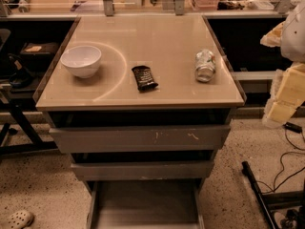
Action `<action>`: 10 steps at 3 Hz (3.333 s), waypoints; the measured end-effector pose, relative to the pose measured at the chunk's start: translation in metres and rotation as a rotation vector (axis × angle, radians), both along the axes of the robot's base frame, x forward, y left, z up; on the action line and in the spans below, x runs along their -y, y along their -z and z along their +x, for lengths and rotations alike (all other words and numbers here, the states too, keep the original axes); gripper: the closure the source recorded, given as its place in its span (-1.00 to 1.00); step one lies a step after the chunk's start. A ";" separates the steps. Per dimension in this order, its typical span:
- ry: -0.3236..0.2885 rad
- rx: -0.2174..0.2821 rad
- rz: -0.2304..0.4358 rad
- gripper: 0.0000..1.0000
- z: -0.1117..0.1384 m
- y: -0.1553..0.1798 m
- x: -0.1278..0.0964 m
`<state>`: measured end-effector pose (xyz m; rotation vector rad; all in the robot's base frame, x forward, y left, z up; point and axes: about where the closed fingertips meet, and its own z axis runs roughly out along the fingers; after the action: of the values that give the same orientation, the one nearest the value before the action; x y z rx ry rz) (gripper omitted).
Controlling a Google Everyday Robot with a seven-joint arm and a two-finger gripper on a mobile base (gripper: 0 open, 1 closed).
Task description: Place rxbar chocolate into bottom drawer
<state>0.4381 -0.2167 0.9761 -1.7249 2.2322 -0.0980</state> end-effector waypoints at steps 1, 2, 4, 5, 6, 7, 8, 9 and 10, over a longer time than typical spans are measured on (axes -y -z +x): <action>0.000 0.000 0.000 -1.00 0.000 0.000 0.000; -0.001 0.008 0.013 -1.00 0.004 -0.003 -0.017; -0.169 -0.128 0.018 -1.00 0.011 0.011 -0.095; -0.179 -0.112 0.024 -1.00 0.013 0.009 -0.097; -0.081 -0.089 0.064 -1.00 0.053 0.023 -0.101; 0.028 -0.100 0.082 -1.00 0.105 0.040 -0.101; 0.104 -0.156 0.133 -1.00 0.153 0.064 -0.108; 0.108 -0.150 0.143 -1.00 0.162 0.068 -0.109; 0.094 -0.169 0.130 -1.00 0.165 0.086 -0.139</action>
Offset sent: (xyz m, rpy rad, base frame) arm 0.0096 0.0392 0.0013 0.0308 0.0047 0.0026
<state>0.6030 -0.0780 0.8901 -1.6133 2.3814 0.1742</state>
